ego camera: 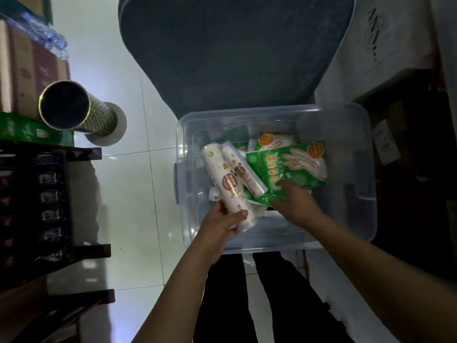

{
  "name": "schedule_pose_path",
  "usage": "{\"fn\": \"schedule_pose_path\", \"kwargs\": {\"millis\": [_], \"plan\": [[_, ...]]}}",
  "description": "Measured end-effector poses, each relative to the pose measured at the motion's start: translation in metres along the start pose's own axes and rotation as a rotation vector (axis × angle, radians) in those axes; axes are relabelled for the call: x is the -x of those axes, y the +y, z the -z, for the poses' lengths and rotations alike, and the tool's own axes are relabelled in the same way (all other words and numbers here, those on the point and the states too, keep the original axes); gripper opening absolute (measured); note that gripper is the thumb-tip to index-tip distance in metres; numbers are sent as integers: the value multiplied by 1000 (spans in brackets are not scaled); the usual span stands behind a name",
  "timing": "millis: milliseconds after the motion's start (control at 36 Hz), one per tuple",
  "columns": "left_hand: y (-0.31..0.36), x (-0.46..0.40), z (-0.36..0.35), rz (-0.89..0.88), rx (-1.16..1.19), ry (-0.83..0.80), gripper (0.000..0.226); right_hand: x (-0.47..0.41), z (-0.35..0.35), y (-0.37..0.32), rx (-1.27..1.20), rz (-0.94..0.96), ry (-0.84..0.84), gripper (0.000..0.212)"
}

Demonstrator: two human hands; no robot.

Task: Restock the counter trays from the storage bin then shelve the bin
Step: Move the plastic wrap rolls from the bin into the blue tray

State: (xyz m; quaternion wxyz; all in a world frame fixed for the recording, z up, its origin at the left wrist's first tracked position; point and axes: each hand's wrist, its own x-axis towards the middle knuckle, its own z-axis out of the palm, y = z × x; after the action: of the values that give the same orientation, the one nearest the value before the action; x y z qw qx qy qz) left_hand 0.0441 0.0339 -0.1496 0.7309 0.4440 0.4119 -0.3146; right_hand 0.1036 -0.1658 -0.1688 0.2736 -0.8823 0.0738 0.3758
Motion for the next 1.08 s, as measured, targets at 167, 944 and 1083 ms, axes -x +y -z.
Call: {"fn": "schedule_pose_path", "kwargs": {"millis": [167,944,1083], "plan": [[-2,15,19,-66,-83,62,53,-57,-18,-24,203,47,6,60],[3,21,49,2,-175,30,58,-86,-68,-48,116,-252,-13,39],[22,46,45,-45,-224,-8,53,-38,-30,-47,-320,-328,-9,47]]}}
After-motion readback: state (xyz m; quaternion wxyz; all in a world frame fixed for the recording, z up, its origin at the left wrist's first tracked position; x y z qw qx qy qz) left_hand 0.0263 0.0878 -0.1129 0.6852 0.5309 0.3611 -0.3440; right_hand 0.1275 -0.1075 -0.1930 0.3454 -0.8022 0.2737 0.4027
